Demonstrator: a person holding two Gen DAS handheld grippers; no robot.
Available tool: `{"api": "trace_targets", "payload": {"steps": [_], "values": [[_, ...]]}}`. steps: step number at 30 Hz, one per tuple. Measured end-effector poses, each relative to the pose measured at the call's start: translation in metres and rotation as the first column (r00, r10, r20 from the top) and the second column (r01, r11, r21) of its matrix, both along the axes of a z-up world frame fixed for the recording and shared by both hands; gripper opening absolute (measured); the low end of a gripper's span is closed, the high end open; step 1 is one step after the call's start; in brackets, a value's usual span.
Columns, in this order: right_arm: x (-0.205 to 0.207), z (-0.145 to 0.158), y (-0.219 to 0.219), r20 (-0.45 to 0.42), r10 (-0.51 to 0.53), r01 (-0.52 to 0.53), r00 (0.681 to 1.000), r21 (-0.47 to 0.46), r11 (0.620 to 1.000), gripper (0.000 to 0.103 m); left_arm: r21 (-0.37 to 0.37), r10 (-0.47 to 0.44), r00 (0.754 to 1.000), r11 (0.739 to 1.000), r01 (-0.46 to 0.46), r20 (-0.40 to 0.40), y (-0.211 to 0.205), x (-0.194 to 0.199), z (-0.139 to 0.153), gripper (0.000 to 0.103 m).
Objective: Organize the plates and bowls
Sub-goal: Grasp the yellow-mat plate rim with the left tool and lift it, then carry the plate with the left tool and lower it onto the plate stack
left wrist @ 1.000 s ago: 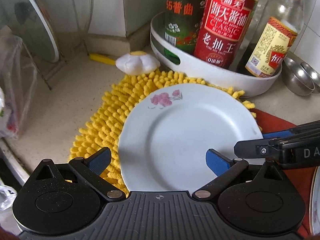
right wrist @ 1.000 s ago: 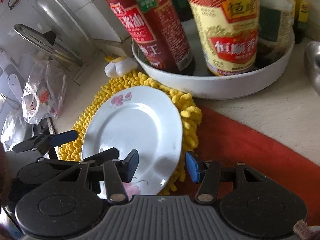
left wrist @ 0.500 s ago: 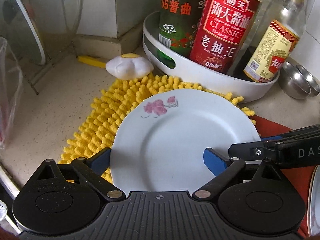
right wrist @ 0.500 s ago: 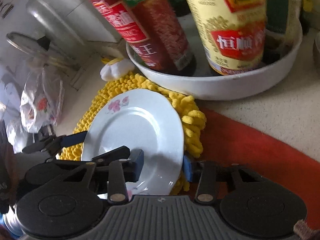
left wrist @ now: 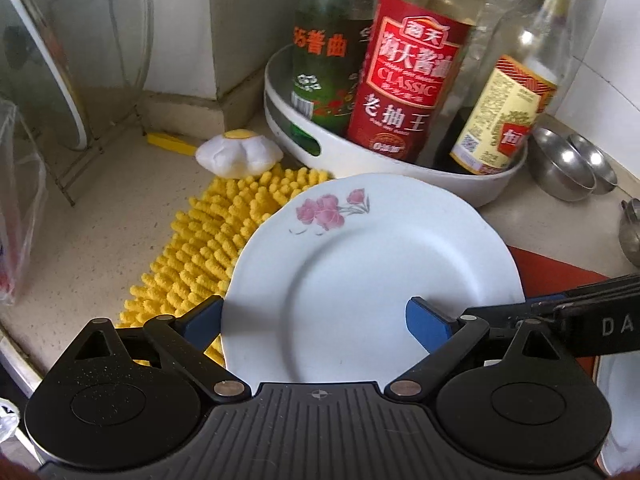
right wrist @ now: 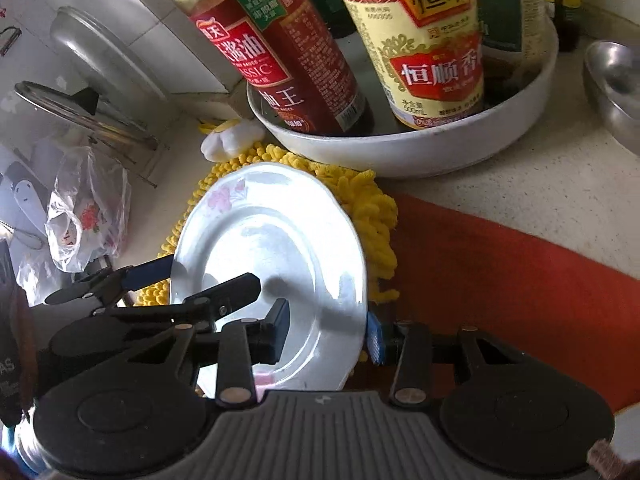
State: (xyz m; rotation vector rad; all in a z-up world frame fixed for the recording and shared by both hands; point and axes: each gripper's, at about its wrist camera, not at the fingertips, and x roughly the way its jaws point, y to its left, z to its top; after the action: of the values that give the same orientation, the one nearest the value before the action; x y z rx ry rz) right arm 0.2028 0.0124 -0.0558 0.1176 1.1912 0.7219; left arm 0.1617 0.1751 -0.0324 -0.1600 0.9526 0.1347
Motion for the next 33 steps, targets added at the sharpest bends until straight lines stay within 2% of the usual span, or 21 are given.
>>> {"api": "trace_targets", "payload": {"steps": [10, 23, 33], "values": [[-0.007, 0.011, -0.034, 0.014, -0.041, 0.04, 0.999, 0.061, 0.997, 0.038, 0.033, -0.012, 1.0, 0.999, 0.012, 0.019, -0.033, -0.001, 0.014, 0.098], [-0.013, 0.023, -0.098, 0.018, -0.147, 0.145, 0.989, 0.093, 0.985, 0.038, 0.055, -0.126, 0.991, 0.991, 0.123, 0.045, -0.091, 0.014, 0.023, 0.099], [-0.023, 0.033, -0.163, 0.016, -0.281, 0.279, 0.96, 0.087, 0.956, 0.038, 0.058, -0.28, 0.958, 0.959, 0.277, 0.066, -0.153, 0.025, 0.028, 0.099]]}}
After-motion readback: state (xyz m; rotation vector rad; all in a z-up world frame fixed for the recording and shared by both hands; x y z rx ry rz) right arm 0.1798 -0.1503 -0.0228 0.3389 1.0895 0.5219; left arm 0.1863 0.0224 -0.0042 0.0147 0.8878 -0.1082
